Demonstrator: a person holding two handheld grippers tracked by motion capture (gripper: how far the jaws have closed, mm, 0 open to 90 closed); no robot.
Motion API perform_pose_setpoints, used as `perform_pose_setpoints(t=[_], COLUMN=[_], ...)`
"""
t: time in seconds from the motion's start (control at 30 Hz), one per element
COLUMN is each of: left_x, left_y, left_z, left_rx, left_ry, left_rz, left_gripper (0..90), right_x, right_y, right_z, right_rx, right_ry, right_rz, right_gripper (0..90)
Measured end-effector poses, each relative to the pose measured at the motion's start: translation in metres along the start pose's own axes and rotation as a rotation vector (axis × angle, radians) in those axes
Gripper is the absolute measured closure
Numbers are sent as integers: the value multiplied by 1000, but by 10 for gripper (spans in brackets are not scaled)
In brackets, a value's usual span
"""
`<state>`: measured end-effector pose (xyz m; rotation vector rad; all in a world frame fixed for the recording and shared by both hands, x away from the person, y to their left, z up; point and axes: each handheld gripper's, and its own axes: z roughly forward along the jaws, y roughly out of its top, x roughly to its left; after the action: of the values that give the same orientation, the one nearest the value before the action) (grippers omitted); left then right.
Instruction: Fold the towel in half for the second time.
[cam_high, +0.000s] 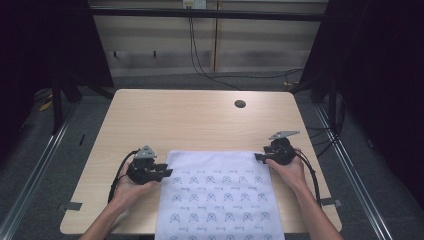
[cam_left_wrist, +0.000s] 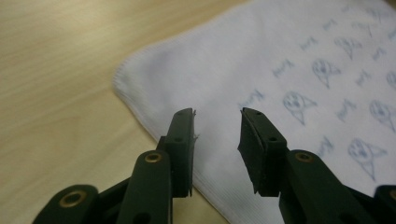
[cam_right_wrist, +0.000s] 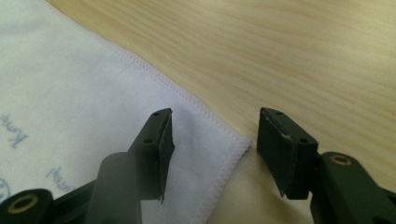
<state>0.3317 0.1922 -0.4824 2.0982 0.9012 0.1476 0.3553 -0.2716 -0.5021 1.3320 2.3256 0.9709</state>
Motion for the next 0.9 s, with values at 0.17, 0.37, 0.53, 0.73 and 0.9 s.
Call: perform_pose_setpoints(t=[0.17,0.37,0.53,0.73,0.9], left_x=[17,27,33,32,28], left_y=[7,12,14,13,16], left_z=[0,14,25,33,40], left_rx=[-9,-4,28,37,33], left_ry=[46,72,75,75,63], left_rz=[-46,-36,-57,-65,-33], left_gripper=[549,516,479,497,616], right_x=[8,10,9,9,8], right_y=[-3,-4,-4,-3,-3], right_z=[-2,-3,-2,-2,-2], right_rx=[-4,-2,-7,-7,-8], right_ry=[-8,67,77,81,84], right_rz=[-40,-12,-5,-1,2], right_gripper=[612,833,843,840,839])
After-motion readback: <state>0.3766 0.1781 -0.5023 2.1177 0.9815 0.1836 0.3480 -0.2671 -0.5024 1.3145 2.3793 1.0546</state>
